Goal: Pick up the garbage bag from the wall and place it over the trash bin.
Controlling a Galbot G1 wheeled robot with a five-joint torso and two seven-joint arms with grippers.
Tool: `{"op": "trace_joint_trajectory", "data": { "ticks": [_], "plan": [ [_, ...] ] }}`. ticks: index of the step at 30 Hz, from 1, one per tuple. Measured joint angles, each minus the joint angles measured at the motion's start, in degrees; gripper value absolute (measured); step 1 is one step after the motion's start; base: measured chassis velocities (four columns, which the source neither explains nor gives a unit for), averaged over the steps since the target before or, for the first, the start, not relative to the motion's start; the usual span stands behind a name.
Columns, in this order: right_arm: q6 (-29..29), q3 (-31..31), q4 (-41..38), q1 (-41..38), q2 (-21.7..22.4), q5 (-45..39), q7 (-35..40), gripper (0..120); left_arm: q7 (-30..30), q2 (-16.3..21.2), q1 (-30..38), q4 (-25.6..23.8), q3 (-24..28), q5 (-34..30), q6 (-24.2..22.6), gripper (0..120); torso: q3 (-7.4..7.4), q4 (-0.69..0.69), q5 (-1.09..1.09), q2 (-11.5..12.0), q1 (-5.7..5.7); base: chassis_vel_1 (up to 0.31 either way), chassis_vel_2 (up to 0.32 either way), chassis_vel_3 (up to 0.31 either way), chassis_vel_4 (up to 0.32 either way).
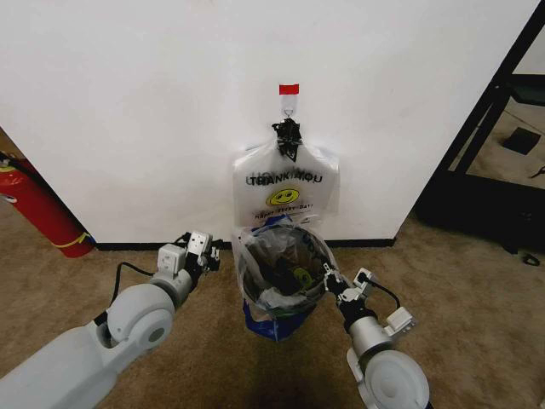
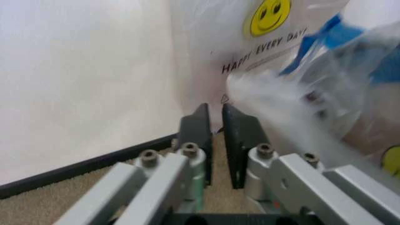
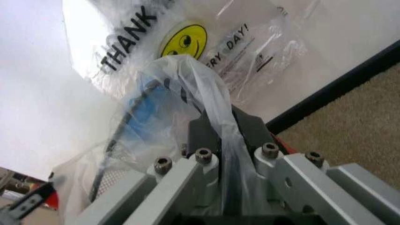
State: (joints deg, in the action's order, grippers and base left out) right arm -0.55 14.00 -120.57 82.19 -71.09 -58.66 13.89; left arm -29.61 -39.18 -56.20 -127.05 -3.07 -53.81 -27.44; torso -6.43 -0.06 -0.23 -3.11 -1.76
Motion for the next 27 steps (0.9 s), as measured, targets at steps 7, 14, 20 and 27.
{"op": "trace_joint_trajectory", "data": {
  "ticks": [7,14,20,27],
  "plan": [
    [0.02,0.07,0.24,-0.01,-0.12,0.68,0.28,1,-1.10,-0.18,-2.15,-4.58,-0.22,2.78,1.07,36,0.00,0.00,-0.01,0.00,0.00,0.000,0.000,0.000,0.000],
    [0.02,-0.27,0.40,0.31,-0.44,2.14,0.24,1,-1.65,-1.10,-0.15,-8.32,3.47,1.43,-0.17,64,0.00,0.00,0.00,0.00,0.00,0.000,0.000,0.000,0.000],
    [0.03,-0.43,0.09,0.53,-0.62,2.46,0.24,1,-2.43,-2.19,3.07,-3.40,5.02,-0.01,-0.84,85,-0.01,0.00,-0.02,0.00,0.00,0.000,0.000,0.000,0.000],
    [0.05,-0.41,-0.08,0.72,-0.81,2.66,0.22,1,-2.50,-2.26,3.44,-0.56,4.54,-0.66,-2.07,86,-0.01,0.00,-0.01,0.00,0.00,0.000,0.000,0.000,0.000]
  ]
}}
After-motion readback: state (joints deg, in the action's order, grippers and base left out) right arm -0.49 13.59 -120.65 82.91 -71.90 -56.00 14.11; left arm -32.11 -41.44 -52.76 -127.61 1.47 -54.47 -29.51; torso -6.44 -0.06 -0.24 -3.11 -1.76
